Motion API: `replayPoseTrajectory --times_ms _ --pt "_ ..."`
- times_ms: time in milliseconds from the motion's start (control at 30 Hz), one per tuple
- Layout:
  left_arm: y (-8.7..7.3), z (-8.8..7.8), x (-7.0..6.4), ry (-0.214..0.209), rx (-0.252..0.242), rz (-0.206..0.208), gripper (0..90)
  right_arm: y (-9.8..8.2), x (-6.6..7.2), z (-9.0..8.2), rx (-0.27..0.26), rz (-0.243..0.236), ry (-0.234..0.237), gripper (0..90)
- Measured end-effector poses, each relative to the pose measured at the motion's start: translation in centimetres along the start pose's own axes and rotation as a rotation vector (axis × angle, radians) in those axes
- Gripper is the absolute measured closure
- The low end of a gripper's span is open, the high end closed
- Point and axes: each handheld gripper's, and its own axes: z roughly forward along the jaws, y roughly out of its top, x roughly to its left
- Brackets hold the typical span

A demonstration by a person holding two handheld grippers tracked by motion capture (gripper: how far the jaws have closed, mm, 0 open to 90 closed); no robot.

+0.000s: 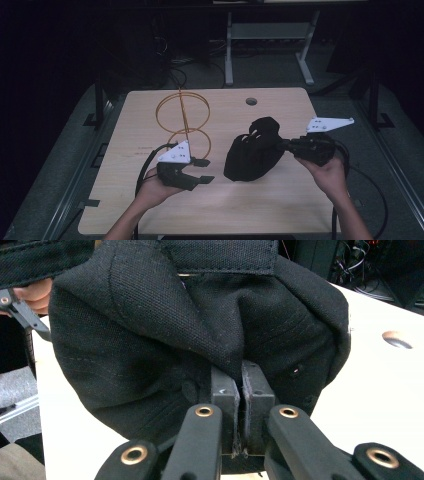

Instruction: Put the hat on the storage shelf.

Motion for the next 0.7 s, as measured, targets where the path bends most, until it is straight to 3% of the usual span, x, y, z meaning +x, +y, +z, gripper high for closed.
replayPoseTrajectory --times_ms 333,700 --pt "-2.1 -0.3 -0.2 0.014 0.014 -0.017 43.1 2.8 0.2 0.5 -0.023 -0.021 0.019 87.0" --pt "-4.0 -0.2 -0.5 0.020 0.011 -0.044 39.8 7.2 1.1 1.5 -0.038 -0.072 0.028 87.0"
